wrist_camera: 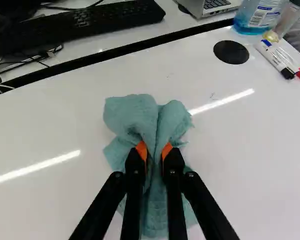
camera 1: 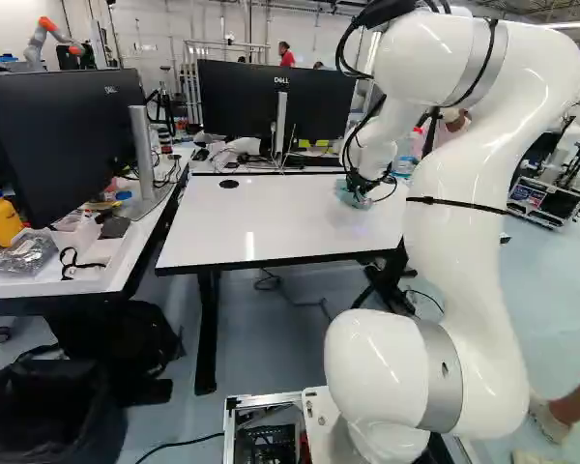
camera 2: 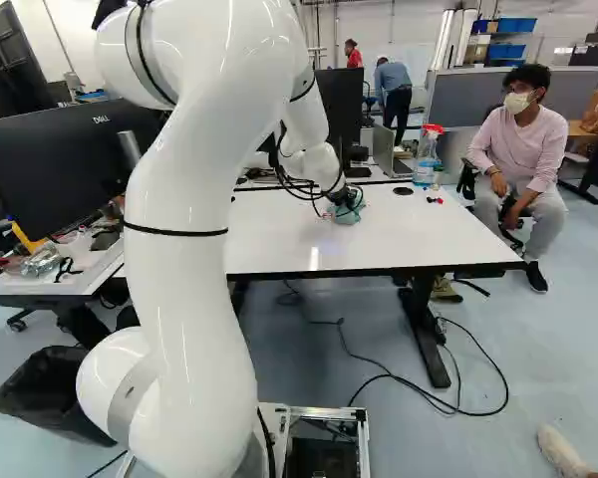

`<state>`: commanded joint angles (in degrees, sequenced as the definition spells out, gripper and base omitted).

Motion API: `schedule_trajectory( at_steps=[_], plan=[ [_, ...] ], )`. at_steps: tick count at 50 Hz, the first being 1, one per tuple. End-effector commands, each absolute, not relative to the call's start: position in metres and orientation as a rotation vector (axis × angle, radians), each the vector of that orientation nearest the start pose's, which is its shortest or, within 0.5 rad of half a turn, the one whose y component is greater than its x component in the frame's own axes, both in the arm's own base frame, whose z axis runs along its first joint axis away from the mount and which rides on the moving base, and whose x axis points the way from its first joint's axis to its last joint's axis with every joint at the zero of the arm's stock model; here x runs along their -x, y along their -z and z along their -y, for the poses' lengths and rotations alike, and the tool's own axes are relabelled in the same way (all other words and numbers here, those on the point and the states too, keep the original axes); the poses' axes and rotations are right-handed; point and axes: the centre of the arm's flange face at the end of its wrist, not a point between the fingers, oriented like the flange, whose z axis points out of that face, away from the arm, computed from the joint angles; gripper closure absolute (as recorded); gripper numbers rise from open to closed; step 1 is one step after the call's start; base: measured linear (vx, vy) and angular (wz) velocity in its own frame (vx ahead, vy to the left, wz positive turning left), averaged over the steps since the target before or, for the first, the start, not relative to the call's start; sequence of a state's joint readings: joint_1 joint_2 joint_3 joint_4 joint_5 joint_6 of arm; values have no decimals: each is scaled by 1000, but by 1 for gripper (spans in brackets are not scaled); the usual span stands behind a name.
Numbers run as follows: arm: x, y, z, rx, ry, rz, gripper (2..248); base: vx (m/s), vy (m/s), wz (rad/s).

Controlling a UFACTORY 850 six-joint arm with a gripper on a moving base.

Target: Clean the table with the green towel

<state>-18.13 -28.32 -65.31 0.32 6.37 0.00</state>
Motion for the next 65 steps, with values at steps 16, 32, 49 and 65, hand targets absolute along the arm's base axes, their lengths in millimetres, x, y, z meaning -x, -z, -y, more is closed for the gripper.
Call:
schedule_trajectory(
  at_steps=[16,32,49,65],
  plan=[
    [-593,-393,194,2987,1207,-485,199,0,0,0],
    [-593,-393,194,2987,1207,-485,199,0,0,0],
    [-604,-392,176,2980,1212,-434,199,0,0,0],
    [-629,-390,166,2968,1235,-395,199,0,0,0]
  ],
)
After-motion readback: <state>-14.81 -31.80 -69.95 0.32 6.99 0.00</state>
